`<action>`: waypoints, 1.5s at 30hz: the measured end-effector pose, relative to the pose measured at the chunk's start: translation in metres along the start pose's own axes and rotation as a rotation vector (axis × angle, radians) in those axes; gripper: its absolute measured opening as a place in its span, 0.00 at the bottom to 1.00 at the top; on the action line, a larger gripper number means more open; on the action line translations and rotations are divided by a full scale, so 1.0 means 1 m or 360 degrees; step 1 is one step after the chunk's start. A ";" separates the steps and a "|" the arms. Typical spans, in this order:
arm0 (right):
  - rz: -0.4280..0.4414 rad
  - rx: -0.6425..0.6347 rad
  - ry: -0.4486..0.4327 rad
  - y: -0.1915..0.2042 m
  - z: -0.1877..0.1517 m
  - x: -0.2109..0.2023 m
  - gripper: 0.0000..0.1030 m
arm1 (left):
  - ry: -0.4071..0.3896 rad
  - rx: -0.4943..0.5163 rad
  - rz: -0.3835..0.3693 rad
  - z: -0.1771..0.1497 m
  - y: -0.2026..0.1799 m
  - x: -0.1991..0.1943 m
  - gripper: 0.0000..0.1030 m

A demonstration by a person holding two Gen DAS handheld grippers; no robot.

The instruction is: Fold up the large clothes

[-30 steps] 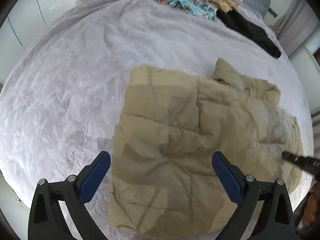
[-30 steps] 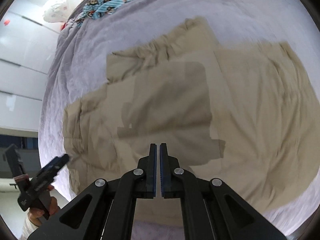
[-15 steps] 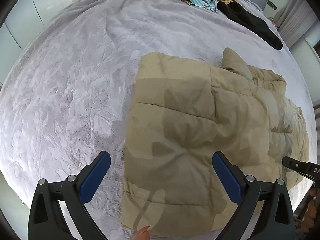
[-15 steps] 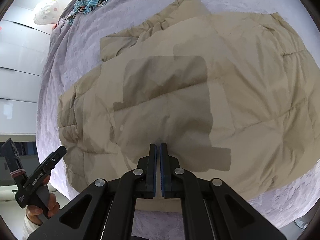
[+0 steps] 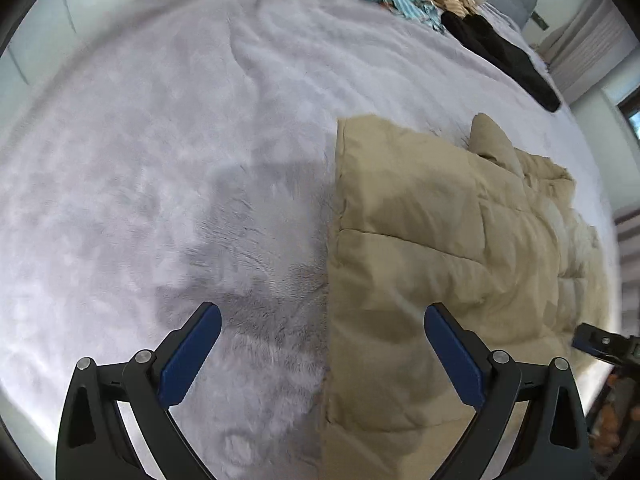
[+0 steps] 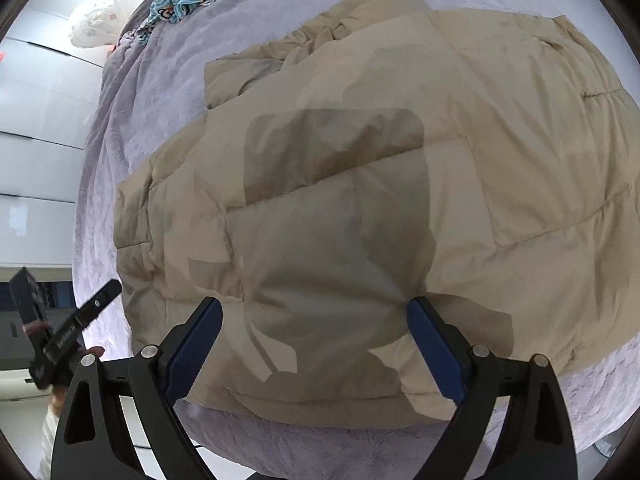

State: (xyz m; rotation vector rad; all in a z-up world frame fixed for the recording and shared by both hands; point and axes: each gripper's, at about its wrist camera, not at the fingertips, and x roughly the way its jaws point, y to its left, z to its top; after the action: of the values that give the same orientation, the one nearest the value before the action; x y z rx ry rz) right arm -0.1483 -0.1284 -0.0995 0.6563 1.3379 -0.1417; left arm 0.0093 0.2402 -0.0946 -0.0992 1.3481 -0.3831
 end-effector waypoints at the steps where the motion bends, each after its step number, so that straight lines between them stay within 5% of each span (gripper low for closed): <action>1: -0.0002 -0.0004 0.0001 0.000 0.000 0.001 0.92 | 0.0054 -0.0011 -0.0099 0.002 0.008 0.009 0.99; 6: -0.0014 -0.0017 0.0008 0.000 0.001 0.005 0.92 | 0.0286 -0.0035 -0.0540 0.007 0.013 0.058 0.99; 13: -0.0039 -0.0026 0.0019 0.000 0.001 0.009 0.93 | 0.0422 0.0119 -0.0765 0.015 -0.030 0.088 0.99; 14: -0.0043 -0.0026 0.0021 0.001 0.001 0.009 0.93 | 0.0456 0.0173 -0.0750 0.013 -0.037 0.093 0.92; 16: -0.0045 -0.0034 0.0039 0.003 0.002 0.009 0.93 | 0.0476 0.0245 -0.0751 0.011 -0.044 0.094 0.60; 17: -0.0036 -0.0045 0.0049 0.004 0.002 0.007 0.93 | 0.0493 0.0211 -0.0841 0.012 -0.043 0.091 0.36; 19: -0.0002 -0.0084 0.0043 0.005 0.003 -0.002 0.93 | 0.0467 0.0174 -0.0897 0.013 -0.041 0.078 0.27; 21: -0.0013 -0.0108 -0.0096 -0.001 0.005 -0.021 0.87 | 0.0431 0.0171 -0.0894 0.012 -0.045 0.063 0.25; 22: -0.0035 -0.0111 -0.0167 -0.005 0.007 -0.029 0.66 | 0.0421 0.0167 -0.0896 0.011 -0.048 0.056 0.25; 23: -0.0068 -0.0107 -0.0206 -0.009 0.009 -0.032 0.28 | 0.0407 0.0166 -0.0894 0.010 -0.052 0.049 0.25; 25: -0.0093 -0.0034 -0.0226 -0.024 0.020 -0.029 0.07 | 0.0375 0.0177 -0.0874 0.009 -0.063 0.031 0.25; 35: 0.0265 0.0101 -0.0085 -0.070 0.041 0.031 0.04 | 0.0215 0.0372 -0.0620 0.014 -0.216 -0.069 0.25; 45: 0.0572 0.0273 0.0196 -0.117 0.054 0.039 0.00 | 0.0369 0.0545 -0.0264 -0.002 -0.408 -0.036 0.30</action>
State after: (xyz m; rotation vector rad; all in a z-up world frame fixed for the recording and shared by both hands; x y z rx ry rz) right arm -0.1456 -0.2410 -0.1732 1.0538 1.3124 0.0769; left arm -0.0848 -0.1284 0.0559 0.1230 1.4868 -0.7792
